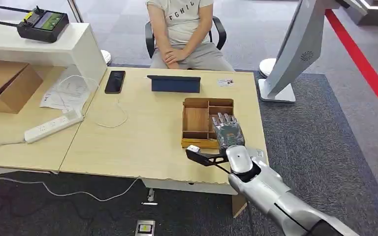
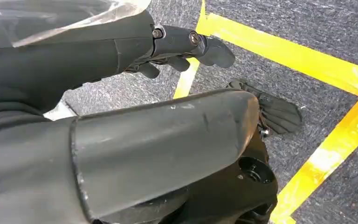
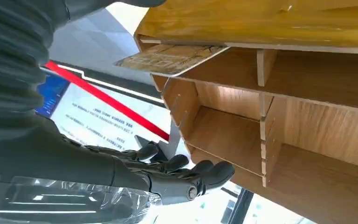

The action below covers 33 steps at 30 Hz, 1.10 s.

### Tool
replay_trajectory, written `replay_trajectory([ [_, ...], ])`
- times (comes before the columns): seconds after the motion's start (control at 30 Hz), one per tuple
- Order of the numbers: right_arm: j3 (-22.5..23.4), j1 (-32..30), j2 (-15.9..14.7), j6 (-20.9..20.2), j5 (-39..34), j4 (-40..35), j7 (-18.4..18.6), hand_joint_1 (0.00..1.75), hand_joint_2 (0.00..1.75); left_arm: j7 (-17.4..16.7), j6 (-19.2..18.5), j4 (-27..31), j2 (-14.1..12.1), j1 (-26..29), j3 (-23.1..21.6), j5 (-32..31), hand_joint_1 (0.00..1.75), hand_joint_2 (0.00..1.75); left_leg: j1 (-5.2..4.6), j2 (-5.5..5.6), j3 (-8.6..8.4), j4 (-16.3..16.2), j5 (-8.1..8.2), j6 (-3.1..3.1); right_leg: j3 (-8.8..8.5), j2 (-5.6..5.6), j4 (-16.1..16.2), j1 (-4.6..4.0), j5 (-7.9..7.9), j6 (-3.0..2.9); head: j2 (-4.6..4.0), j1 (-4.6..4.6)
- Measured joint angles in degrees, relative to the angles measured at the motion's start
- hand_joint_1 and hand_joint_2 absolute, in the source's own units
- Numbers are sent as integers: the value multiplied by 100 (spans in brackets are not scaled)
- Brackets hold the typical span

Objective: Pass the card to the sensor for recognition and then transmit it.

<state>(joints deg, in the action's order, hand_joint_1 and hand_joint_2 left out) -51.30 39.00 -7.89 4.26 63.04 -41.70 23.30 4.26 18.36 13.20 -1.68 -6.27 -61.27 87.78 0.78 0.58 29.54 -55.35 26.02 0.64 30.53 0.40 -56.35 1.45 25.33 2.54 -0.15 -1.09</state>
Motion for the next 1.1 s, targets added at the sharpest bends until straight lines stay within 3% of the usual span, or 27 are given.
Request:
replay_trajectory([
  [0.03, -2, 1, -4, -6, -13, -2, -2, 61, 175, 0, 0, 0, -2, 1, 0, 0, 0, 0, 0, 0, 0, 0, 0, 0, 0, 0, 0, 0, 0, 0, 0, 0],
  [0.07, 0, 0, -13, -13, -24, -9, -2, 150, 175, 0, 0, 0, -2, 1, 0, 0, 0, 0, 0, 0, 0, 0, 0, 0, 0, 0, 0, 0, 0, 0, 0, 0],
  [0.13, 0, -2, -33, -33, -55, -55, -2, 152, 175, 0, 0, 0, -2, 1, 0, 0, 0, 0, 0, -1, 0, 0, 0, 0, 0, 1, 0, 0, 0, 0, 0, 0],
  [0.17, 0, -2, -37, -44, -70, -72, -2, 175, 175, 0, 0, 0, -2, 0, 0, 0, 0, 0, 0, -2, 0, 0, 0, 0, 0, 1, 0, 0, 0, 0, 0, 0],
  [1.1, -63, -137, -184, -170, -444, -724, -87, 175, 175, -11, -190, 2, -48, 1, 0, 0, 0, 0, 0, -2, -1, 0, 0, 0, 0, 1, 0, 0, 0, 0, 0, 0],
])
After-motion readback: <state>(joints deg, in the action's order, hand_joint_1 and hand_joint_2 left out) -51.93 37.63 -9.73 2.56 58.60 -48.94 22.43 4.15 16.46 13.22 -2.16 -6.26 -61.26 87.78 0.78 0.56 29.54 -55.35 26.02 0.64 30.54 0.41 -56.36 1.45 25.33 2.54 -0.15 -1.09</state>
